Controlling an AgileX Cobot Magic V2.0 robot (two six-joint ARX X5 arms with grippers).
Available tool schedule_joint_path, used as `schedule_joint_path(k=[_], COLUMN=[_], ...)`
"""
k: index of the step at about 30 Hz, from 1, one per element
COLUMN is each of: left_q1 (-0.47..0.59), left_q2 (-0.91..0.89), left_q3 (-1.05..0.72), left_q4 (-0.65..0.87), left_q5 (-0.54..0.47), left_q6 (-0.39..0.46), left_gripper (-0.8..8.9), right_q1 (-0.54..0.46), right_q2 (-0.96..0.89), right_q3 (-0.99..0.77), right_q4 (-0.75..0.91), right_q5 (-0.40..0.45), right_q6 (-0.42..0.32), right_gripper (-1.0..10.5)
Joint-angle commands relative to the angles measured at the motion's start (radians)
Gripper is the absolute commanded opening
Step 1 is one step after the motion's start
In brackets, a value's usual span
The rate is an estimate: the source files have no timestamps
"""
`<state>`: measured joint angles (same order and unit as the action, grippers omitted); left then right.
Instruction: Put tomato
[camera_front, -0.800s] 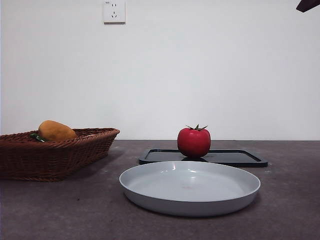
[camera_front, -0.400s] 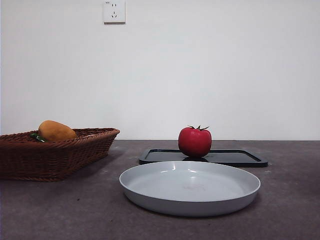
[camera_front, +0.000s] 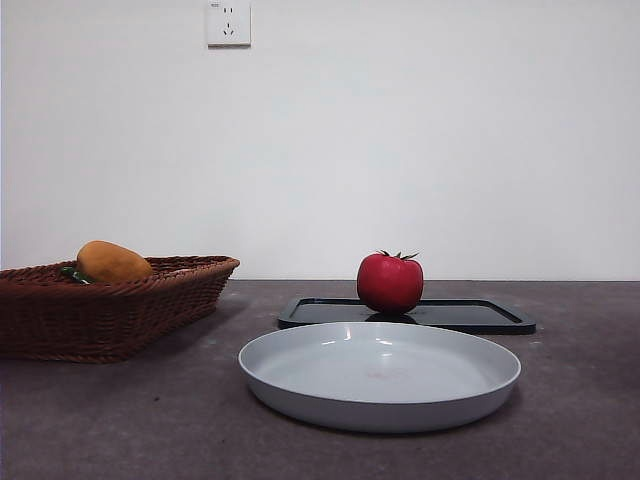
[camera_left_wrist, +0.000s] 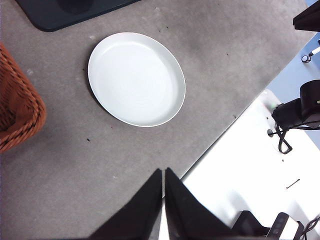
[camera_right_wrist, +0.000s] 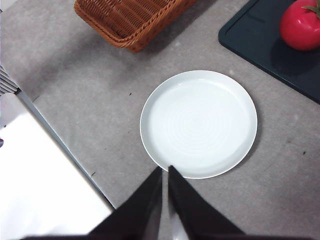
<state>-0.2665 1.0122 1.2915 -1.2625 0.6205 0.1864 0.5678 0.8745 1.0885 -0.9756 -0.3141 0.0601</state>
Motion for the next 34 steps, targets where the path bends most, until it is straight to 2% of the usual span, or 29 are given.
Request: schedule_joint_path(k=[1,14,17,20,23,27,31,34], left_q1=[-0.004,-0.004,0.010,0.055,0.112,0.196,0.272,0.301], left_q2=[0.004,0.004,-0.009,-0.051,-0.121,-0.259,-0.419,-0.534], left_q3=[0.024,0.024,0.024,0.020,-0.028,-0.201,-0.426,-0.575], left_q4=[0.006,0.007,0.085,0.269,0.521,0.851,1.081,1.141], left_q5=[0.005,0.005,-0.018,-0.019,-0.018,-0.026,-0.152,-0.278], left_q6=[0.011,0.013,0.059,0.083,0.092,0.092,0.087,0.081], left_gripper=[0.07,0.07,0.07,0.07,0.07,0.07,0.07,0.07], right_q1=[0.006,0.006,0.006,0.006,0.006,0.006,0.006,0.006], right_q2=[0.006,0.006,0.006,0.006,0.006,0.006,0.006,0.006], right_q3=[0.005,0.005,0.005,0.005,0.005,0.005,0.005,0.005], right_q4=[0.010,0.010,0.010,0.010,0.010,0.010,0.010,0.010], right_q5=[-0.001,-0.001,0.000,-0.001,0.000,0.000,-0.001,0.000], right_q6=[0.010,0.010,0.010,0.010,0.010,0.010,0.010,0.010], right_gripper=[0.1,0.1,0.1,0.1,0.1,0.1,0.1,0.1])
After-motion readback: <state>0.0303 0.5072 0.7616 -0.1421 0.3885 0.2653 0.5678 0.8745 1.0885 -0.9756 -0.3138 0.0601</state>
